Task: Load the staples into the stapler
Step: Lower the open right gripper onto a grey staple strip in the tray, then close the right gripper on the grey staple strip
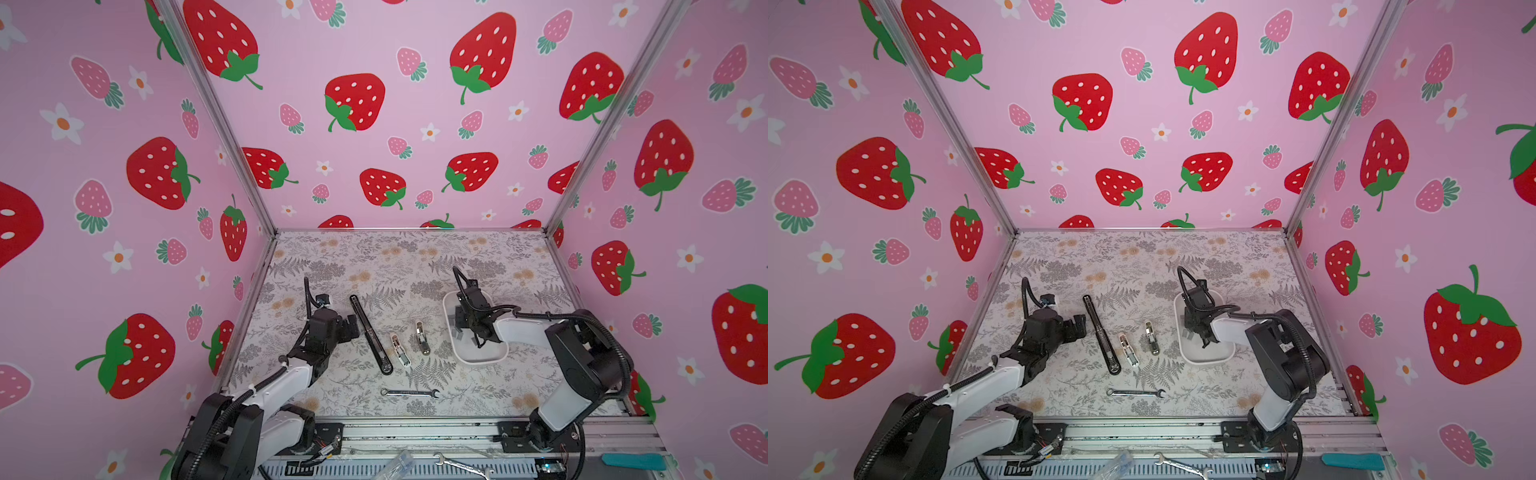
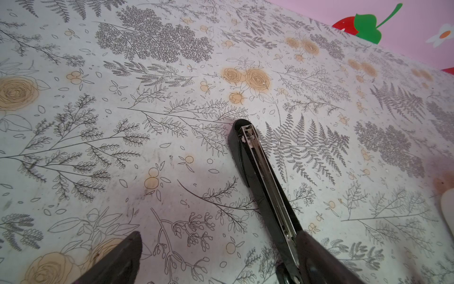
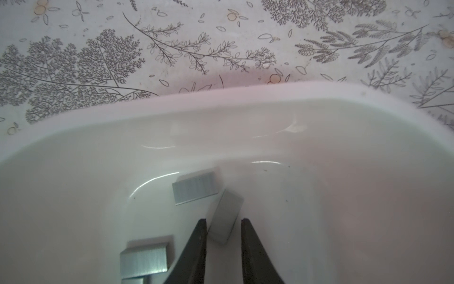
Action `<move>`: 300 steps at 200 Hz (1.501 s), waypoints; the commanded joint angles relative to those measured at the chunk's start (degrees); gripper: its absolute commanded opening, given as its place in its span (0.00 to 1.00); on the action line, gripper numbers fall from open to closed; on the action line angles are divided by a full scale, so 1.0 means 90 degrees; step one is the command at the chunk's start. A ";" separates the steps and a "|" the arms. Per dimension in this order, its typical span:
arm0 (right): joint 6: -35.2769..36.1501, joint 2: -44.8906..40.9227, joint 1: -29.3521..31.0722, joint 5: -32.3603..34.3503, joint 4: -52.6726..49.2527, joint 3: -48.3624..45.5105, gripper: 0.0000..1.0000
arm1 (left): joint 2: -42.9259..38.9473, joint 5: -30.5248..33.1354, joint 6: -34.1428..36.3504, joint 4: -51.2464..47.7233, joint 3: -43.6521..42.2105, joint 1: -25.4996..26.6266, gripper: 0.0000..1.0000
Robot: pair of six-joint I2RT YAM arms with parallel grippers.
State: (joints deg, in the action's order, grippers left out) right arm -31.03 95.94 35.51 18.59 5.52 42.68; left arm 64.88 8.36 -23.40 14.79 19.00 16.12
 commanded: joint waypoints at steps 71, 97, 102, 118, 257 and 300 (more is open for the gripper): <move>-0.0041 0.0387 -0.0044 0.0075 -0.0131 0.0227 0.31 | 0.0050 0.0046 0.0002 0.0037 0.0215 -0.0028 0.99; -0.0065 0.0474 -0.0058 0.0086 -0.0134 0.0269 0.31 | 0.0047 0.0049 -0.0008 0.0037 0.0221 -0.0023 0.99; -0.0060 0.0480 -0.0058 0.0088 -0.0130 0.0271 0.31 | 0.0050 0.0052 -0.0008 0.0037 0.0211 -0.0026 0.99; -0.0076 0.0501 -0.0068 0.0116 -0.0130 0.0268 0.30 | 0.0055 0.0044 -0.0008 0.0038 0.0207 -0.0024 0.99; -0.0169 0.0083 -0.0107 0.0195 -0.0216 -0.0141 0.16 | 0.0038 0.0048 -0.0008 0.0043 0.0209 -0.0029 0.99; -0.0163 0.0154 -0.0107 0.0162 -0.0170 -0.0087 0.19 | 0.0037 0.0048 -0.0005 0.0047 0.0203 -0.0029 0.99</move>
State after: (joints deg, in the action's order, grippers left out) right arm -31.88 97.17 35.00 20.16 7.44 42.83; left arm 65.17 8.38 -23.38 14.79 19.00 16.12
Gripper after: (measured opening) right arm 0.177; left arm 0.988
